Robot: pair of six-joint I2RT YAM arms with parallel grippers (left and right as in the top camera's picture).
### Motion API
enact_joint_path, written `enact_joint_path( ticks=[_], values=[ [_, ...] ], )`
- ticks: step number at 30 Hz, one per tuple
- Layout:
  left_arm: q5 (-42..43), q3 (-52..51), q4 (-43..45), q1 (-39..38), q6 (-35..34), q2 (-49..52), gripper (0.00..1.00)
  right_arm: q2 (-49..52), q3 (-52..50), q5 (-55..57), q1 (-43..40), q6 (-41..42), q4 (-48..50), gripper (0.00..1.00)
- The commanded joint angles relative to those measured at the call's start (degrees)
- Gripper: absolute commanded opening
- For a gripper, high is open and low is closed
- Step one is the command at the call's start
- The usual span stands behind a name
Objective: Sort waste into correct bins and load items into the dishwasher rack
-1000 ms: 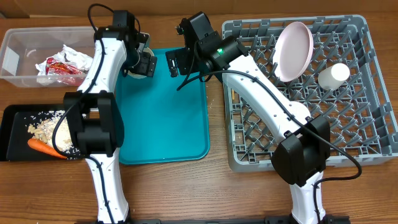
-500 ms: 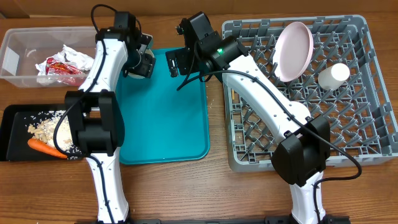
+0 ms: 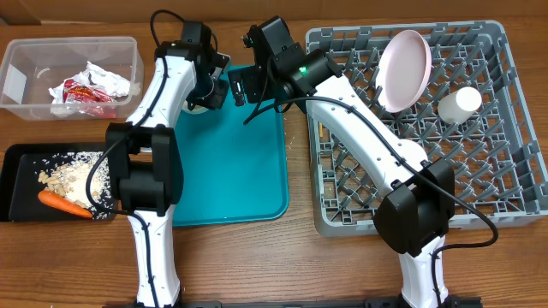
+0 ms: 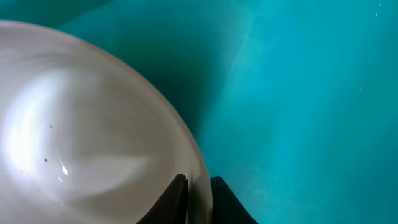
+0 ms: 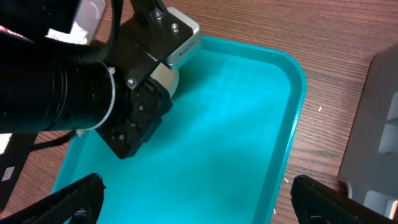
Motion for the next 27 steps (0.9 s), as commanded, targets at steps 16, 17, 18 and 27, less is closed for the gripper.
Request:
enact_joint_path(
  ticks=[16, 17, 18, 27],
  values=[
    [7.1, 2.2, -3.1, -2.4, -12.5, 0.1, 0.62, -2.6, 1.9, 0.3, -0.2, 0.1, 0.2, 1.0],
    [6.2, 3.1, -3.3, -2.2, -13.3, 0.0, 1.0, -2.6, 1.9, 0.3, -0.2, 0.1, 0.2, 1.0],
    [5.3, 3.9, -3.5, -2.0, -14.0, -0.1, 1.0, -2.6, 1.9, 0.3, -0.2, 0.1, 0.2, 1.0],
    [3.1, 17.5, -10.4, 1.1, -17.7, -0.1, 1.0, -2.6, 1.9, 0.3, -0.2, 0.1, 0.2, 1.0]
  ],
)
